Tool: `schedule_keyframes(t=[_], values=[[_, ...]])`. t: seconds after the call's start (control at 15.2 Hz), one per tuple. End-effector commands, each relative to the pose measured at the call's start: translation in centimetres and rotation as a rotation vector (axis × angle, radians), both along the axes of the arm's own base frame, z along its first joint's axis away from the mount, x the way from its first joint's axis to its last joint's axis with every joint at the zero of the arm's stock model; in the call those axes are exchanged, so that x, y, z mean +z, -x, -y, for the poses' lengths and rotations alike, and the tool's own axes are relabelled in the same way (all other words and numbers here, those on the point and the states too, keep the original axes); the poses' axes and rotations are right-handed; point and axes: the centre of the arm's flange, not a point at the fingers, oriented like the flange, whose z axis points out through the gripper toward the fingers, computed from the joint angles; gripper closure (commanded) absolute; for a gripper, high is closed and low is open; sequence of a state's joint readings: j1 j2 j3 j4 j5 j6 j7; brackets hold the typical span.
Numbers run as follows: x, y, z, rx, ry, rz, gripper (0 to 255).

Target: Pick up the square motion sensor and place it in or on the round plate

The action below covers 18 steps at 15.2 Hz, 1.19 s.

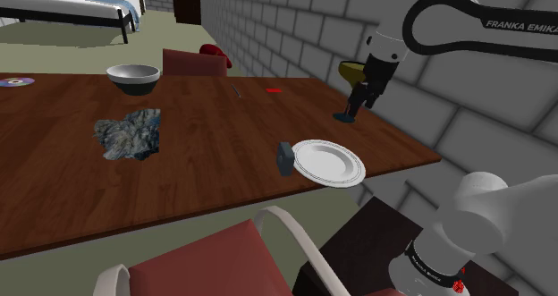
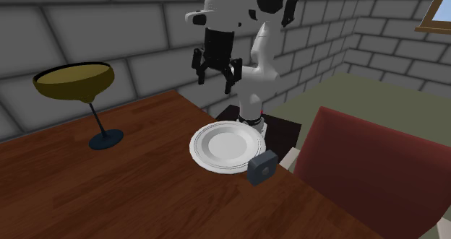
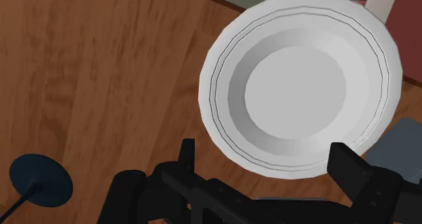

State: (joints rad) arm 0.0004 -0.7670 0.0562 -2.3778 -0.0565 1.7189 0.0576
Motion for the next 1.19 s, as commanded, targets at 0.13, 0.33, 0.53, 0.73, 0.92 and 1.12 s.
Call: schedule_keyframes(t=[0.13,0.33,0.53,0.73,0.92,1.12], values=[[-1.1,-1.6,-1.7,0.03,-0.011,-0.014,0],[-2.7,-3.9,-4.3,0.074,-0.028,-0.035,0],[-4.3,-6.1,-7.1,0.119,-0.044,-0.057,0],[-6.0,-8.1,-10.0,0.164,-0.061,-0.078,0],[-7.6,-10.0,-12.9,0.208,-0.077,-0.099,0],[-9.2,-11.6,-16.0,0.253,-0.094,-0.12,0]])
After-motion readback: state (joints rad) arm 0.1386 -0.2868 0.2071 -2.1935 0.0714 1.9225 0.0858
